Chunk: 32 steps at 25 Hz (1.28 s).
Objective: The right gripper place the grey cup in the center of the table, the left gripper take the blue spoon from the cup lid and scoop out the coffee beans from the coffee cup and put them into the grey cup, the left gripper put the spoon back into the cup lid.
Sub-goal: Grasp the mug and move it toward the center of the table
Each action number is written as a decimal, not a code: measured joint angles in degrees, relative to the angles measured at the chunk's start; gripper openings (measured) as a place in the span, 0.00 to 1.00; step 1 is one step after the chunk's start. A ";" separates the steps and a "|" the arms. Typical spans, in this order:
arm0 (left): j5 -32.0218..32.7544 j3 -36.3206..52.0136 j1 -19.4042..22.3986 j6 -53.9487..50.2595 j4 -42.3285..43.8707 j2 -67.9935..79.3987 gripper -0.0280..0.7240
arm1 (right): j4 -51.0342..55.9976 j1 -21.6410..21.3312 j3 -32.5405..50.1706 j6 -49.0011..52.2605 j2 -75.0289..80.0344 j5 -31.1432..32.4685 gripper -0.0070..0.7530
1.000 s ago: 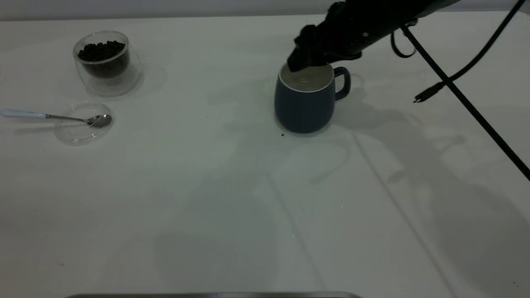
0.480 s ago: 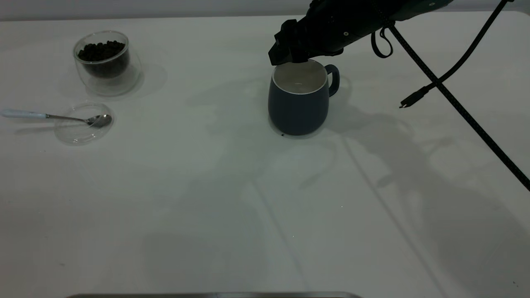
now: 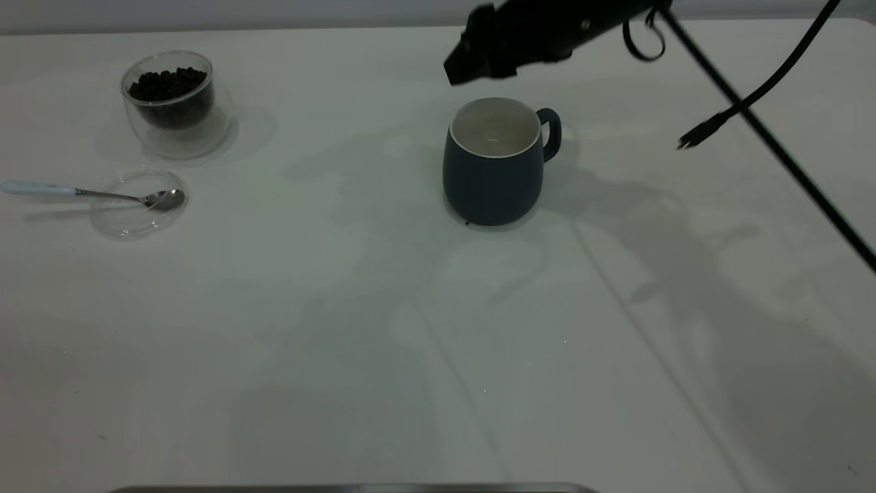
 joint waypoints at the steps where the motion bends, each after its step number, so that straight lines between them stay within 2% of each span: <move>1: 0.00 0.00 0.00 0.00 0.00 0.00 0.82 | -2.62 -0.28 0.00 1.92 -0.71 1.21 0.65; 6: 0.00 0.00 0.00 0.00 0.00 0.00 0.82 | -19.04 -0.98 0.00 15.08 -1.66 9.91 0.65; 10: 0.00 0.00 0.00 0.00 0.00 0.00 0.82 | -25.04 -0.98 0.00 18.39 0.40 10.67 0.65; 18: 0.00 0.00 0.00 0.00 0.00 0.00 0.82 | -20.02 -0.98 0.00 18.71 2.72 6.36 0.65; 32: 0.00 0.00 0.00 0.00 0.00 0.00 0.82 | -4.63 -0.38 0.00 10.56 3.83 6.21 0.65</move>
